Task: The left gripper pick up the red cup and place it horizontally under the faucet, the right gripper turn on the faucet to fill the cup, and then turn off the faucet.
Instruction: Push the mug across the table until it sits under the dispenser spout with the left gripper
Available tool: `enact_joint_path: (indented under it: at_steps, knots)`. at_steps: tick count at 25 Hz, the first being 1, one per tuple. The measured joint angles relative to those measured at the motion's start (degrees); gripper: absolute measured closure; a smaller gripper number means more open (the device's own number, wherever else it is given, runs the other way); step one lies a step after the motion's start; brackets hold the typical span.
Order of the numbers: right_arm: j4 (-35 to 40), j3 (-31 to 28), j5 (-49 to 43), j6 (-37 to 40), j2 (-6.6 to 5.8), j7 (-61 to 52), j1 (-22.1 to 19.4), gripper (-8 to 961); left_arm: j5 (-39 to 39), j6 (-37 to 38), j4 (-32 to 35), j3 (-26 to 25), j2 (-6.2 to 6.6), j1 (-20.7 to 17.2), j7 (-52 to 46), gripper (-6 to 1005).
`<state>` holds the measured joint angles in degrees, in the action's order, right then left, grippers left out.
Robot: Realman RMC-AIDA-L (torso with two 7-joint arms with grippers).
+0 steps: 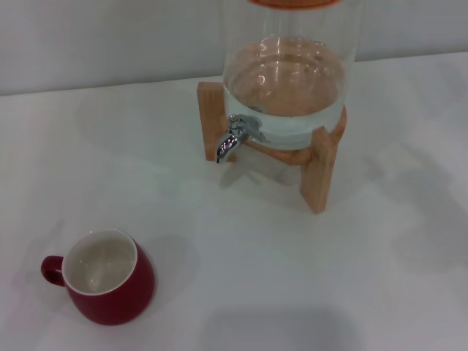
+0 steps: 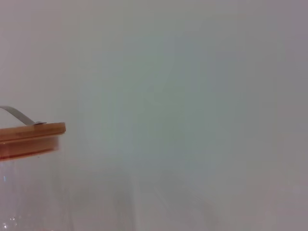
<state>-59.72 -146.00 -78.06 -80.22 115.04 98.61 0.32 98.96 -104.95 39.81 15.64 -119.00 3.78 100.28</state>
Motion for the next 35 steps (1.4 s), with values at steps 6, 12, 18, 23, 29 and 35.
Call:
enact_joint_path:
  at_steps: [6,12,18,23,29,35]
  knots:
    - [0.04,0.01,0.1,0.0,0.01,0.06,0.0,232,-0.17,0.01,-0.07,0.0,0.0,0.01,0.0,126]
    - [0.05,0.02,0.1,0.01,0.01,0.22,-0.05,233,-0.18,0.02,-0.09,0.0,0.0,0.01,0.0,129]
    - [0.05,0.02,0.1,0.04,0.01,0.25,-0.17,233,-0.17,0.02,-0.09,0.0,0.0,0.0,0.0,131]
    - [0.58,0.02,0.1,0.07,0.01,0.29,-0.28,232,-0.19,0.0,-0.09,0.0,0.0,0.0,0.0,133]
    - [0.74,-0.21,0.14,0.03,0.01,0.35,-0.26,233,-0.41,-0.07,-0.09,0.3,0.0,-0.14,0.05,135]
    - [0.75,-0.46,0.19,-0.14,0.01,0.37,-0.24,233,-0.5,-0.14,-0.09,0.14,-0.07,-0.62,0.13,137]
